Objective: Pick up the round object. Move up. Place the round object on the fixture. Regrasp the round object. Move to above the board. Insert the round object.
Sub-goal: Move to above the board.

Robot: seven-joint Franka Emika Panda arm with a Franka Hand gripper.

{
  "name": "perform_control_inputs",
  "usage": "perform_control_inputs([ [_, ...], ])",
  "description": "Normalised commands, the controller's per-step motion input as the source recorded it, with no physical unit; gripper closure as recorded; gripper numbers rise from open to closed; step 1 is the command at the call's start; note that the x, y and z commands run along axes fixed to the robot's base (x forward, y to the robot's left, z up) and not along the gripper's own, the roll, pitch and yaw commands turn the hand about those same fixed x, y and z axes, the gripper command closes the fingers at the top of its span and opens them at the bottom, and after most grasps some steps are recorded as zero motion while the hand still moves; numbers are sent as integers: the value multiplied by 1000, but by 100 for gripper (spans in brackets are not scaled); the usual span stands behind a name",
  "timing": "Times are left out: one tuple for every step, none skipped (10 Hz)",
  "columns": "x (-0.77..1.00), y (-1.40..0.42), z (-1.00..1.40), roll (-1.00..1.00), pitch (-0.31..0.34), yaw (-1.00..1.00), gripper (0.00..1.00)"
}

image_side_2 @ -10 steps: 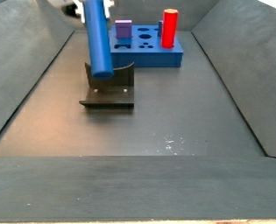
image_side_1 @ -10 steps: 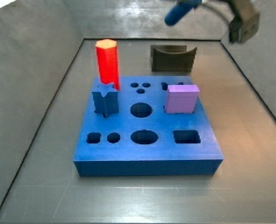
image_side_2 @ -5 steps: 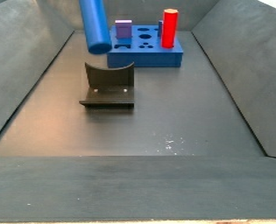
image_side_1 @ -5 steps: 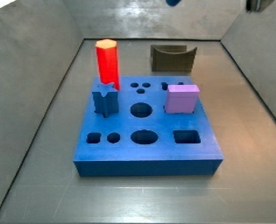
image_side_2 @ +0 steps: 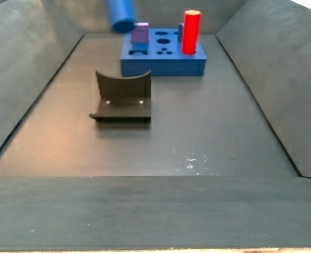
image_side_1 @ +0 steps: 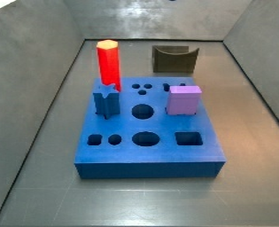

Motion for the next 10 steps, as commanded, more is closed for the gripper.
perform_control_inputs([
  [-804,-1000,283,-1000,-240,-6,100],
  [-814,-1000,287,-1000,-252,-11,100],
  [-866,-1000,293,-1000,-278,-22,100],
  [-892,-1000,294,-1000,-288,-28,100],
  [-927,-956,287,-1000,-306,-46,100],
  [-695,-665,207,-1000,-315,-60,100],
  [-459,-371,124,-1000,-327,-73,100],
  [-284,-180,56,-1000,-313,-84,100],
  [-167,-78,34,-919,-275,-87,100],
  [-120,-39,17,-693,-214,-69,100],
])
